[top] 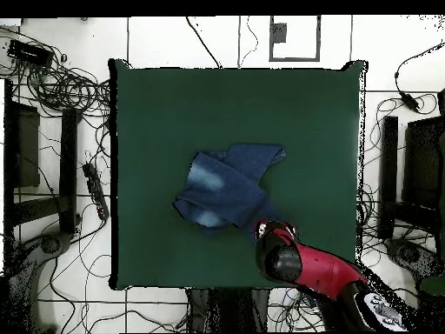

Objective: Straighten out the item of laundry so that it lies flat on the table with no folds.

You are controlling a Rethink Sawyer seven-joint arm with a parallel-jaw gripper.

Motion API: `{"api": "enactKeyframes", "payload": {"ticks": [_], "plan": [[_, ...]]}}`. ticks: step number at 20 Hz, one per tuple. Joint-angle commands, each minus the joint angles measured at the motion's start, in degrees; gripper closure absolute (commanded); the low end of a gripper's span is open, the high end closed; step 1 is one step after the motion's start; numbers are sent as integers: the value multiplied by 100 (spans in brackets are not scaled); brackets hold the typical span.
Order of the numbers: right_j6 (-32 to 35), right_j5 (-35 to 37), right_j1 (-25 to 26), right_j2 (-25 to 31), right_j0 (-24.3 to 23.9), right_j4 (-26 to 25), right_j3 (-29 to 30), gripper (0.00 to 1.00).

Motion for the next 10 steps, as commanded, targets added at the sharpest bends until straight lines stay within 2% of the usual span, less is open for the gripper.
{"api": "enactKeyframes", "payload": {"ticks": [1, 7, 10], "plan": [[1401, -557, 393, 101, 102, 119, 434, 0], [1262, -485, 218, -220, 143, 157, 484, 0], [1207, -574, 343, -218, 52, 127, 417, 0]]}}
